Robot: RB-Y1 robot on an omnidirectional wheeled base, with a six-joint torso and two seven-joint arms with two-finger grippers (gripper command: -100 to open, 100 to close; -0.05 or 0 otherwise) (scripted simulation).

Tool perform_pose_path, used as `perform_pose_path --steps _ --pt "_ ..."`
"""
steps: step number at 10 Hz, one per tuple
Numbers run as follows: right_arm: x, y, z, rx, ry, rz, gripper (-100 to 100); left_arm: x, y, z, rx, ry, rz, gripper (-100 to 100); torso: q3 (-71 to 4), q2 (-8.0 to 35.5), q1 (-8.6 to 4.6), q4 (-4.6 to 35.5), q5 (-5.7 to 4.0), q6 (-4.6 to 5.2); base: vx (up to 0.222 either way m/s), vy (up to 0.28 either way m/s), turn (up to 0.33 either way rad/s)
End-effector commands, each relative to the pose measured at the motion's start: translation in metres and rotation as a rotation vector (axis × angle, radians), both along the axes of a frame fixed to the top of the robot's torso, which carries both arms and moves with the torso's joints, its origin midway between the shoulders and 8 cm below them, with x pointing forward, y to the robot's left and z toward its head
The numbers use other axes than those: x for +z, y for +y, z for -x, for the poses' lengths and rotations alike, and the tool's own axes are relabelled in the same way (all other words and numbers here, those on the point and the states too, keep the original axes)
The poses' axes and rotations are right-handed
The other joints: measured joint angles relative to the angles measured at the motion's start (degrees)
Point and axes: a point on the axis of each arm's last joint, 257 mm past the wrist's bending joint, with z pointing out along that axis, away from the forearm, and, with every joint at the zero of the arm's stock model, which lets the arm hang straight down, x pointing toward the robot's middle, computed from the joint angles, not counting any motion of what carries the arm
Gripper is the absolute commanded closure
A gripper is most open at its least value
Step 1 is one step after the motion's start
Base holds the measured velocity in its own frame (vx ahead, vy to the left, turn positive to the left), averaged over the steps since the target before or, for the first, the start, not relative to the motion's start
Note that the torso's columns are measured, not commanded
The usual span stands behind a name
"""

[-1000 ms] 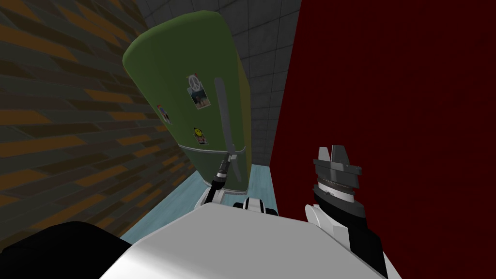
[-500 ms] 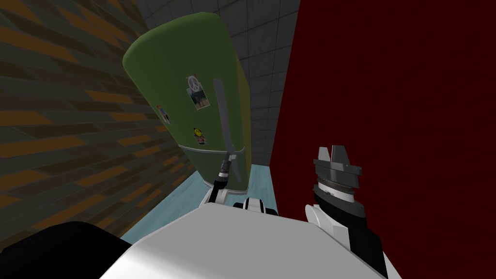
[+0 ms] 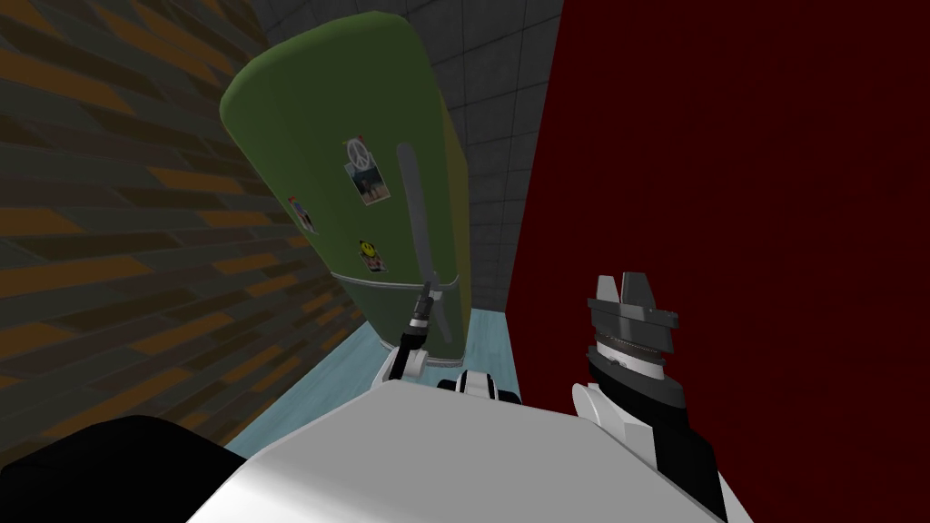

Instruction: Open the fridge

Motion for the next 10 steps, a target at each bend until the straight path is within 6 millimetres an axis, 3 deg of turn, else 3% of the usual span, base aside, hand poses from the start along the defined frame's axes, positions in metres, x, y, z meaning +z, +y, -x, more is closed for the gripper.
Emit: perform_pose_path --steps 1,4,10 --pt "0.000 0.000 0.000 0.000 0.000 0.000 0 -0.011 0.000 0.004 -0.001 0.000 0.000 100 0.1 0.1 0.01 0.0 0.00 -0.01 -0.033 0.001 0.002" --pt "0.000 0.000 0.000 0.000 0.000 0.000 0 -0.011 -0.005 0.007 -0.028 -0.001 0.000 100 0.0 0.0 -0.06 0.0 -0.05 -0.02 -0.058 0.023 -0.020" --pt "0.000 0.000 0.000 0.000 0.000 0.000 0 0.001 -0.037 0.024 -0.191 -0.006 -0.003 100 0.0 0.3 0.75 0.6 -0.04 -0.59 -0.304 0.250 -0.137"
